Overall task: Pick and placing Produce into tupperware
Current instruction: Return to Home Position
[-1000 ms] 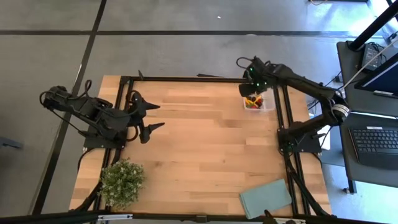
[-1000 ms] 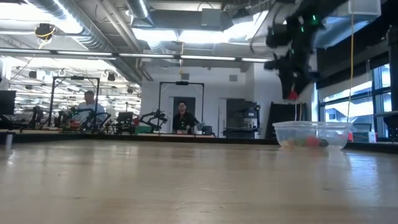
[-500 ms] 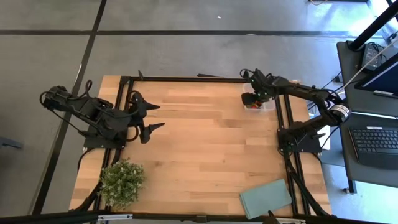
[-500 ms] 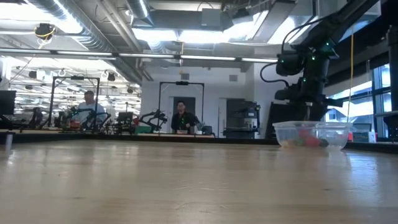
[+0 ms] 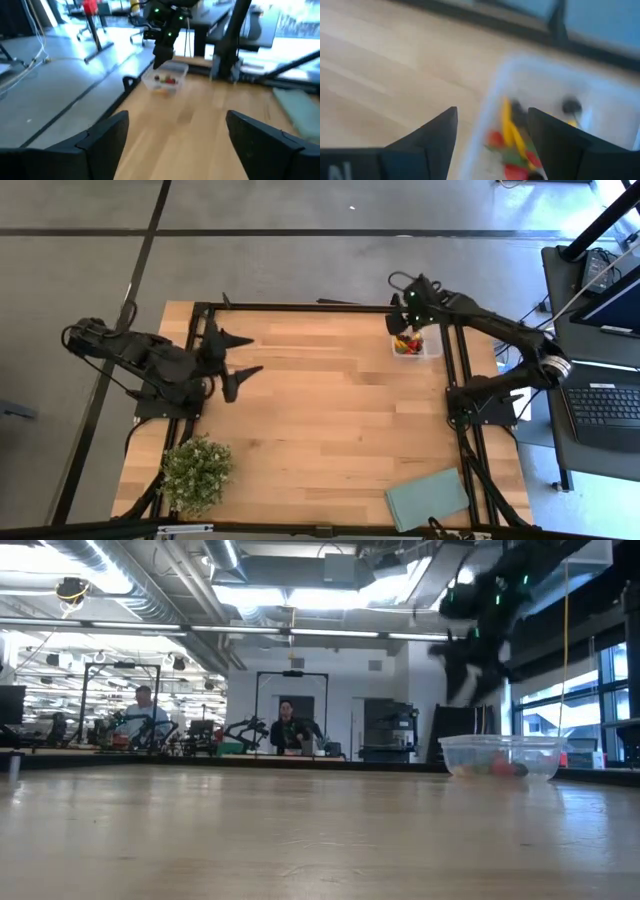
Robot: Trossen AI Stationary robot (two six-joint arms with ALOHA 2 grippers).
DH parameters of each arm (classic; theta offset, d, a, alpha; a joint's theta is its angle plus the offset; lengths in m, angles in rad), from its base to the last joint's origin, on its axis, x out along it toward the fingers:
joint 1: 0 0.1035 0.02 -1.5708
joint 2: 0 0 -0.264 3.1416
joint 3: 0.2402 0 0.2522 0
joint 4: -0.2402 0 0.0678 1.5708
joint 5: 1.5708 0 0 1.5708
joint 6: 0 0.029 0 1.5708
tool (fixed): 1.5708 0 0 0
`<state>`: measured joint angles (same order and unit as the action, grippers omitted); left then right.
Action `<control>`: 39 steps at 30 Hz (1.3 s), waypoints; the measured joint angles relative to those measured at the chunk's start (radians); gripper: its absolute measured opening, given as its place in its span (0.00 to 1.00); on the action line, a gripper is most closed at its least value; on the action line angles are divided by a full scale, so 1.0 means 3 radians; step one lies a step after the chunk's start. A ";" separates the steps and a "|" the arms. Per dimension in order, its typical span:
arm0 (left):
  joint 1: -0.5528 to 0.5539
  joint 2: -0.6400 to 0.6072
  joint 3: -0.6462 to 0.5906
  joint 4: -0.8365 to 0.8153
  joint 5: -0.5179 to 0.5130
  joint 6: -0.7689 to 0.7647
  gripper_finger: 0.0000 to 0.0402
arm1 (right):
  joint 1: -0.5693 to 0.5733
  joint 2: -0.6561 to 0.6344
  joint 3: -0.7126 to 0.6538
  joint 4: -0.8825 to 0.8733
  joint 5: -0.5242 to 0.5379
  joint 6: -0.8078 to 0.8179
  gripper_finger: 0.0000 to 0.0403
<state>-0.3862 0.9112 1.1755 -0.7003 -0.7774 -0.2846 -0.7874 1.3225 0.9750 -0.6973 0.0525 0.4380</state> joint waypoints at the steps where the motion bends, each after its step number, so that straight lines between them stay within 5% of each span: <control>1: 0.0000 -0.0036 0.0000 0.0071 -0.0027 0.0065 0.81 | 0.0046 -0.0080 0.0079 0.0000 -0.0002 -0.0048 0.60; 7: -0.0004 -0.0219 -0.0001 0.0589 -0.0177 0.0681 0.81 | 0.0494 -0.0789 0.0298 0.0328 0.0037 -0.0122 0.60; 10: -0.0005 -0.0367 -0.0001 0.0493 -0.0264 0.0702 0.81 | 0.0785 -0.1238 0.0218 0.0339 0.0352 -0.0189 0.59; 21: -0.0246 -0.1151 -0.0940 0.0663 -0.1414 0.0518 0.81 | 0.1514 -0.2611 -0.0612 0.0796 0.0559 -0.0469 0.59; 26: -0.0262 -0.1516 -0.1334 0.0690 -0.1446 0.0412 0.81 | 0.1543 -0.3049 -0.1076 0.0946 0.0654 -0.0590 0.59; 33: -0.0259 -0.2121 -0.1951 0.0925 -0.1012 0.0371 0.81 | 0.1542 -0.3571 -0.1910 0.1691 0.0670 -0.0784 0.59; 39: -0.0094 -0.2605 -0.2488 0.1486 -0.1039 0.0775 0.81 | 0.1542 -0.3852 -0.2348 0.1936 0.0717 -0.0805 0.59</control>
<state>-0.4143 0.1298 0.4290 -0.2546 -1.0892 -0.0522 -0.3248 0.1667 0.2707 -0.1164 0.2676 0.1967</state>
